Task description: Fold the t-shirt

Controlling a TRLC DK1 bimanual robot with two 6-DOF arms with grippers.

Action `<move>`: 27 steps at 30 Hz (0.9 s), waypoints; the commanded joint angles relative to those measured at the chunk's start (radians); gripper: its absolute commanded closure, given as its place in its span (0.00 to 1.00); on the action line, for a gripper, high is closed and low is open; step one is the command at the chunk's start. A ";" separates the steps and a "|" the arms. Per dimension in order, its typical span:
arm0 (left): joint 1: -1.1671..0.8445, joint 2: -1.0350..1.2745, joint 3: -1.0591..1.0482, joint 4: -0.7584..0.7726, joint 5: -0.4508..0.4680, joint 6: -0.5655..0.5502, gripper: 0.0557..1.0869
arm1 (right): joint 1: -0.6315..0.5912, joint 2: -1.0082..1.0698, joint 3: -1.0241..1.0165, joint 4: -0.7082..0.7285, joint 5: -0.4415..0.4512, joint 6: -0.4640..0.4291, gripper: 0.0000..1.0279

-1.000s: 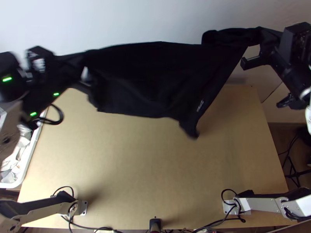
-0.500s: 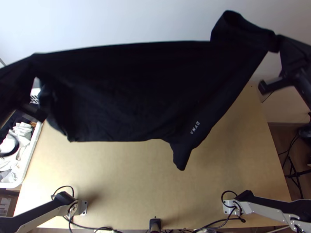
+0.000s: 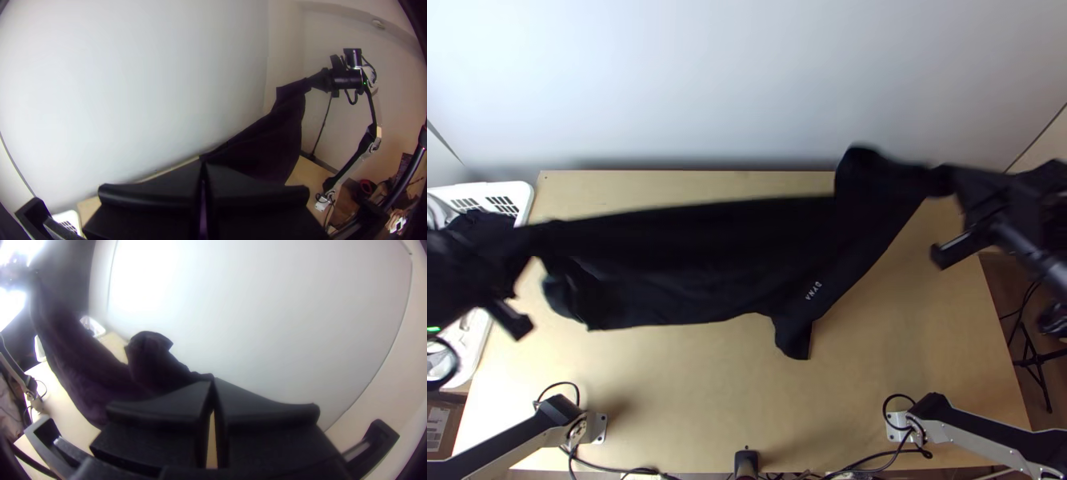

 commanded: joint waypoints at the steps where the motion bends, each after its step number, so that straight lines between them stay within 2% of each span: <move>1: -0.003 -0.034 -0.237 -0.010 0.087 -0.069 0.96 | 0.008 0.015 -0.150 -0.020 -0.122 0.045 0.97; 5: 0.000 -0.038 -0.418 0.059 0.087 -0.063 0.96 | 0.002 0.075 -0.205 -0.020 -0.194 0.048 0.97; 8: 0.015 -0.033 -0.540 0.146 0.087 -0.054 0.96 | -0.010 0.132 -0.219 -0.003 -0.200 0.054 0.97; 11: 0.078 -0.018 -0.645 0.229 0.093 -0.048 0.96 | -0.067 0.178 -0.257 0.081 -0.231 0.057 0.97; 17: 0.275 0.056 -0.808 0.398 0.194 -0.042 0.96 | -0.175 0.293 -0.326 0.254 -0.255 0.100 0.97; 22: 0.362 0.205 -0.856 0.528 0.197 -0.042 0.96 | -0.231 0.436 -0.323 0.320 -0.280 0.114 0.97; 27: 0.385 0.406 -0.829 0.628 0.232 -0.056 0.96 | -0.233 0.580 -0.262 0.329 -0.281 0.109 0.97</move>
